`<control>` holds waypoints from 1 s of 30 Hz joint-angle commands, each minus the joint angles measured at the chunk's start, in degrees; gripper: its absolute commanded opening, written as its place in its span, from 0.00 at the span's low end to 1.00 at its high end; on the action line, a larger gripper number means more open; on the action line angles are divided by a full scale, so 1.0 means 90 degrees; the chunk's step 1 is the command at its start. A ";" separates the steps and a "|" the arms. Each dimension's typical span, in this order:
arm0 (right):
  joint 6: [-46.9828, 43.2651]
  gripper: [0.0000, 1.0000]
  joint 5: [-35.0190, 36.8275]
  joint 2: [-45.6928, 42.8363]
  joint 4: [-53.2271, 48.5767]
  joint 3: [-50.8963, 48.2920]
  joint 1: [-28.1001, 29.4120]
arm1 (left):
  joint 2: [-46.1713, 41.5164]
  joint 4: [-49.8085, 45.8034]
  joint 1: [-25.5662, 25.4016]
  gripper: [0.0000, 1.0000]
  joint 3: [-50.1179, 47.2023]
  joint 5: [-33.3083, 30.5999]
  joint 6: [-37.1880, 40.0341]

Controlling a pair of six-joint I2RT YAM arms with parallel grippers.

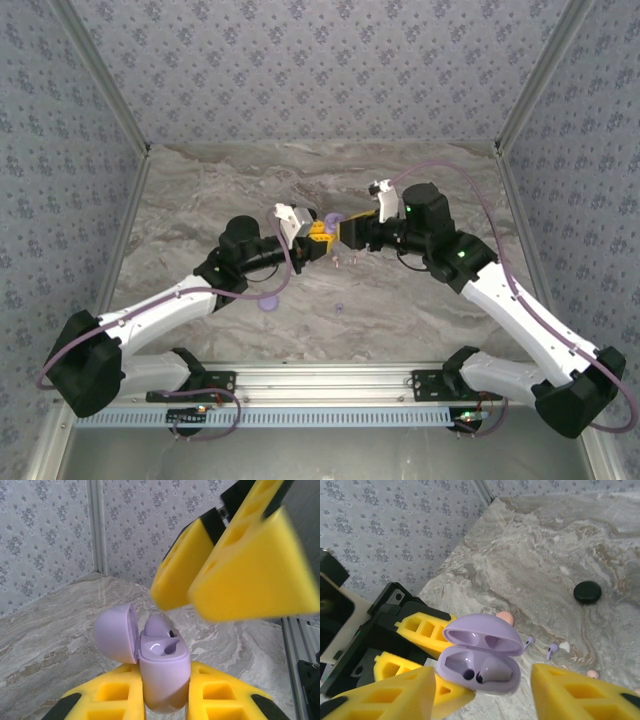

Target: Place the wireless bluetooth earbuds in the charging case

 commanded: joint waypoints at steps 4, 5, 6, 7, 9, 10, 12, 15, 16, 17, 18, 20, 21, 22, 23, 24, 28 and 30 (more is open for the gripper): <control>-0.0147 0.59 0.0356 -0.0453 -0.0646 -0.0037 -0.0274 | -0.0349 0.0177 -0.0040 0.00 -0.0065 -0.0757 0.0011; -0.0138 0.59 0.0472 -0.0444 -0.0750 -0.0078 -0.0280 | -0.0413 0.0144 -0.0041 0.00 -0.0098 -0.0939 0.0019; -0.0116 0.58 0.0582 -0.0414 -0.0905 -0.0141 -0.0275 | -0.0493 0.0094 -0.0046 0.00 -0.0137 -0.1156 0.0032; -0.0081 0.57 0.0686 -0.0355 -0.1074 -0.0191 -0.0273 | -0.0594 0.0043 -0.0046 0.00 -0.0190 -0.1361 0.0068; 0.0034 0.54 0.0862 -0.0229 -0.1336 -0.0330 -0.0256 | -0.0792 -0.0051 -0.0041 0.00 -0.0312 -0.1798 0.0098; 0.0105 0.53 0.0935 -0.0148 -0.1434 -0.0422 -0.0221 | -0.0912 -0.0103 -0.0046 0.00 -0.0375 -0.2006 0.0136; 0.0295 0.52 0.1086 0.0041 -0.1565 -0.0671 -0.0119 | -0.1129 -0.0277 -0.0044 0.00 -0.0455 -0.2406 0.0190; 0.0729 0.52 0.1245 0.0406 -0.1688 -0.0968 0.0098 | -0.1430 -0.0512 -0.0043 0.00 -0.0619 -0.2886 0.0251; 0.0888 0.52 0.1221 0.0543 -0.1678 -0.1070 0.0172 | -0.1519 -0.0534 -0.0046 0.00 -0.0689 -0.2996 0.0259; 0.1010 0.52 0.1200 0.0686 -0.1663 -0.1136 0.0240 | -0.1590 -0.0556 -0.0043 0.00 -0.0756 -0.3084 0.0256; 0.1119 0.52 0.1187 0.0851 -0.1651 -0.1200 0.0333 | -0.1672 -0.0576 -0.0042 0.00 -0.0814 -0.3165 0.0260; 0.1285 0.52 0.1138 0.1193 -0.1638 -0.1234 0.0524 | -0.1804 -0.0651 -0.0046 0.00 -0.0878 -0.3269 0.0265; 0.1317 0.52 0.1114 0.1382 -0.1622 -0.1237 0.0615 | -0.1842 -0.0696 -0.0046 0.00 -0.0895 -0.3301 0.0284; 0.1330 0.52 0.1094 0.1570 -0.1578 -0.1237 0.0695 | -0.1885 -0.0752 -0.0046 0.00 -0.0898 -0.3311 0.0300; 0.1339 0.52 0.1076 0.1724 -0.1532 -0.1228 0.0756 | -0.1915 -0.0786 -0.0046 0.00 -0.0891 -0.3326 0.0300; 0.1343 0.52 0.1074 0.1906 -0.1468 -0.1192 0.0811 | -0.1929 -0.0796 -0.0039 0.00 -0.0900 -0.3323 0.0317; 0.1233 0.49 0.1134 0.2548 -0.1439 -0.0905 0.1020 | -0.1968 -0.0801 -0.0044 0.00 -0.0901 -0.3303 0.0314; 0.1167 0.49 0.1227 0.2788 -0.1463 -0.0778 0.1134 | -0.1982 -0.0820 -0.0040 0.00 -0.0891 -0.3292 0.0317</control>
